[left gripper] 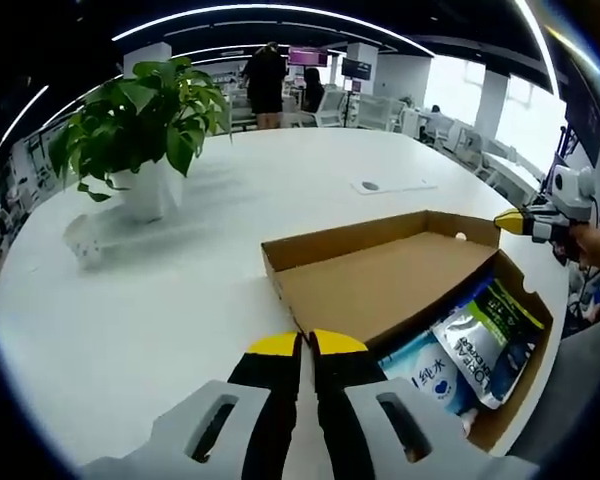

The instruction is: Operate the shoe box by opening the lid, removing the specified soft item, and placing it in the target area until the item is outside and the box remains undamaged.

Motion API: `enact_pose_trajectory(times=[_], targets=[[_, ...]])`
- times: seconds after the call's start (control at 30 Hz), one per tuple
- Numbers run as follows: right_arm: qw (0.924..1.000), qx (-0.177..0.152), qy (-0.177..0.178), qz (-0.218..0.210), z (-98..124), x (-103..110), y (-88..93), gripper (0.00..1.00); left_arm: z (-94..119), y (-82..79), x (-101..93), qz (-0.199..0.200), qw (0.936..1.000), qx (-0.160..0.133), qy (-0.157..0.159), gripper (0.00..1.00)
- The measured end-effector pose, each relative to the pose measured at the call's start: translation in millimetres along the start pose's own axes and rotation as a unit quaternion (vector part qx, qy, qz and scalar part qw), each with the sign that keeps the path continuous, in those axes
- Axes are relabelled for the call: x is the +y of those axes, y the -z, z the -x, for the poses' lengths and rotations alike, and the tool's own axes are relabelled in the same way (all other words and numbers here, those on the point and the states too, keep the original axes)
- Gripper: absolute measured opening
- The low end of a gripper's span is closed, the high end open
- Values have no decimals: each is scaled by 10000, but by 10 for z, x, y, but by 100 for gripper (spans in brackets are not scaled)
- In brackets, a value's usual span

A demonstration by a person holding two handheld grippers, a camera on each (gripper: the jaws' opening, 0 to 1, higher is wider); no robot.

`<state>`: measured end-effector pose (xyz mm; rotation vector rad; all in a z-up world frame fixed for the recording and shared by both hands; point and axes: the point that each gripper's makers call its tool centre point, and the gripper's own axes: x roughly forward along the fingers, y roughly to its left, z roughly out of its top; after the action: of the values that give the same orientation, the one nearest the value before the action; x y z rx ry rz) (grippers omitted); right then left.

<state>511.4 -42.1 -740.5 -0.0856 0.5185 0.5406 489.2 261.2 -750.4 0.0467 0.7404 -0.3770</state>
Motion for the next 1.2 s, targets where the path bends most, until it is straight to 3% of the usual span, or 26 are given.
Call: enact_pose_trajectory(times=[0.33, 0.57, 1.2], targets=[[10000, -18, 19, -1, 154, 20, 16, 2, 128, 40, -105, -77, 9999, 38, 52, 8], [9999, -108, -18, -29, 331, 70, 4, 8, 242, 46, -228, -180, 9995, 78, 261, 14], [9989, -80, -456, 85, 747, 425, 169, 31, 302, 386, -868, -379, 9920, 523, 1085, 30]])
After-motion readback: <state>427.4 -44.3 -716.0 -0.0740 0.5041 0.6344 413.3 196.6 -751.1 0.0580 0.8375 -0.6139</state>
